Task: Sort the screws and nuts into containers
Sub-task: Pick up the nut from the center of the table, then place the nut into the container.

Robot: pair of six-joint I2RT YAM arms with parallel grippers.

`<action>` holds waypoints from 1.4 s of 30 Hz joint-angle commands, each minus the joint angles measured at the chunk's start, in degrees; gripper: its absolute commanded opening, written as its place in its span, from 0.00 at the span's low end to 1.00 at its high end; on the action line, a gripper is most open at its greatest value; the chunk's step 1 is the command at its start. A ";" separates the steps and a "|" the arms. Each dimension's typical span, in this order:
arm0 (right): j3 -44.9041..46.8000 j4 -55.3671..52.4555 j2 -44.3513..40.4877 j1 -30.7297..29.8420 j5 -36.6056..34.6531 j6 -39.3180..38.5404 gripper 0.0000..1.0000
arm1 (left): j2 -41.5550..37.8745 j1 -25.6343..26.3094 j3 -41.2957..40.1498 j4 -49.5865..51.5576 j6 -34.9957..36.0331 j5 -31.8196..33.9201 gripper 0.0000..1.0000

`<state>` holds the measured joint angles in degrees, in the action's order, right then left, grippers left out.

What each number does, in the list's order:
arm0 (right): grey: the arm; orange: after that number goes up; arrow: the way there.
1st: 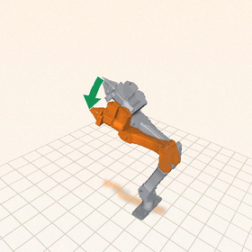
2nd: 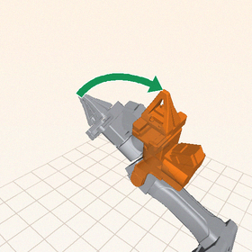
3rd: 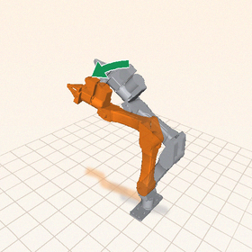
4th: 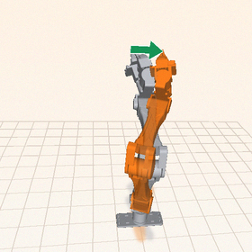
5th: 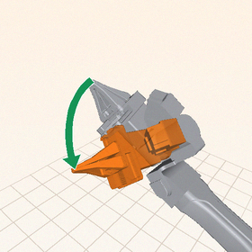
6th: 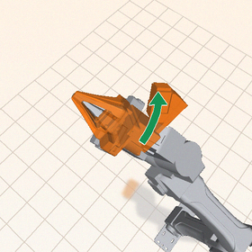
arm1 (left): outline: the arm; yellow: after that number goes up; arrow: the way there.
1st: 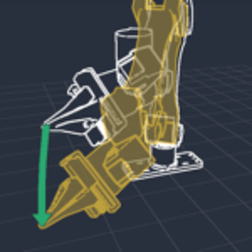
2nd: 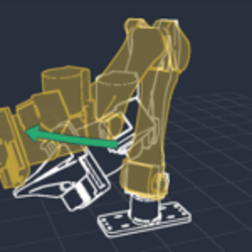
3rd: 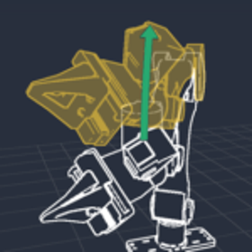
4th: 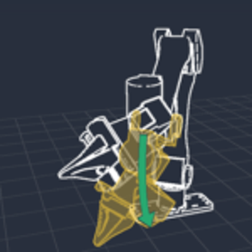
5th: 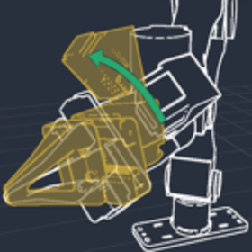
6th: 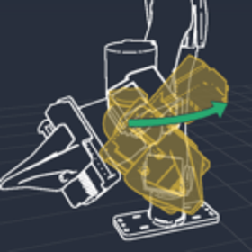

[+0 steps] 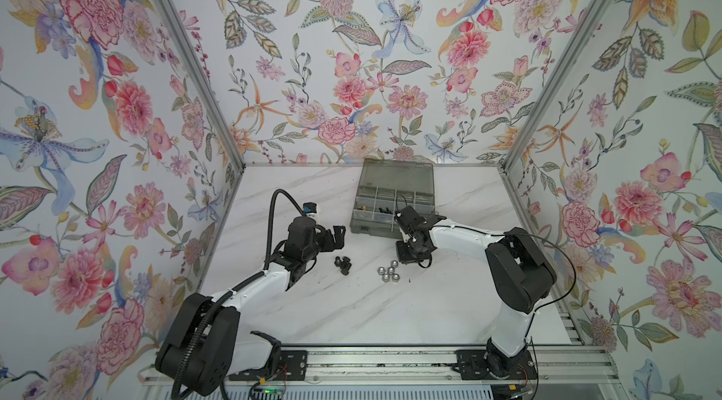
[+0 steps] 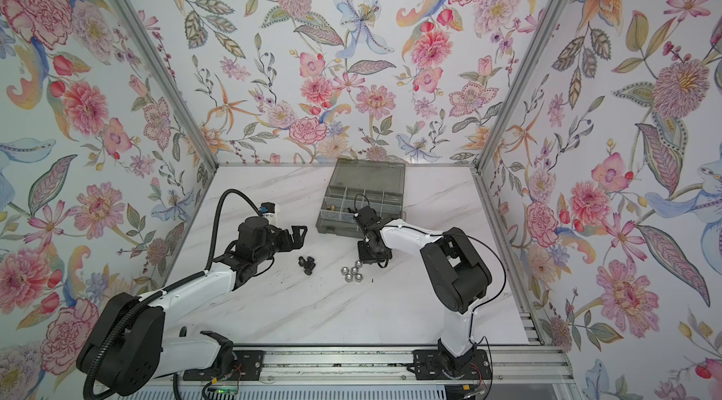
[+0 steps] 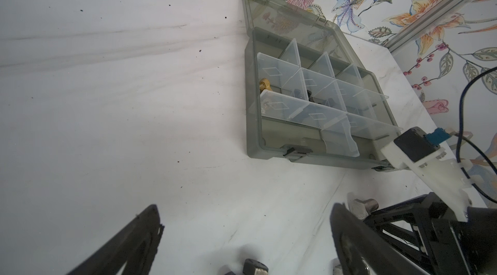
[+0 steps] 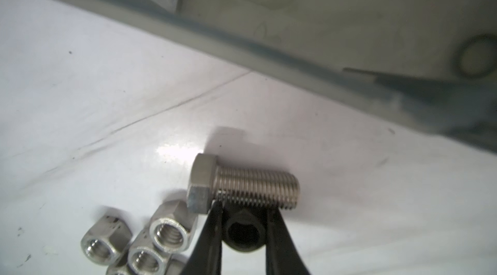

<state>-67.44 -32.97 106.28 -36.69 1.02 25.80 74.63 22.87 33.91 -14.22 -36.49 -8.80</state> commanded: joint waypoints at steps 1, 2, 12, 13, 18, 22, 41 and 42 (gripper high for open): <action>0.14 -1.38 -0.33 -0.01 -0.01 -1.04 0.09 | -0.01 -0.29 -0.33 -0.37 -0.07 -0.31 0.99; 0.03 -1.47 -1.25 0.07 0.89 -1.45 0.07 | -0.16 -0.29 -0.38 -0.33 -0.07 -0.22 1.00; -7.36 -3.84 -8.21 7.16 7.82 -7.67 0.04 | -0.87 -0.29 -0.52 -0.22 -0.21 0.05 0.99; -8.92 -3.86 -7.88 8.21 7.80 -8.21 0.04 | -0.88 -0.25 -0.60 -0.24 -0.31 0.01 1.00; -18.62 -4.20 -1.60 11.99 6.99 -10.54 0.03 | -1.19 -0.24 -0.60 -0.32 -0.36 0.09 0.99; -27.62 -4.94 5.99 13.18 5.49 -11.16 0.03 | -1.54 -0.28 -0.71 0.03 -0.25 0.35 0.99; -38.34 -6.97 17.76 13.59 2.74 -13.06 0.47 | -2.28 -0.28 -0.88 0.68 -0.25 0.80 0.99; -38.23 -7.02 17.44 13.65 3.04 -13.48 0.48 | -2.25 -0.28 -0.87 0.58 -0.25 0.80 0.99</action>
<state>-104.68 -38.39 124.44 -23.38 4.49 13.45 73.38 22.87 33.89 -14.15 -36.49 -8.60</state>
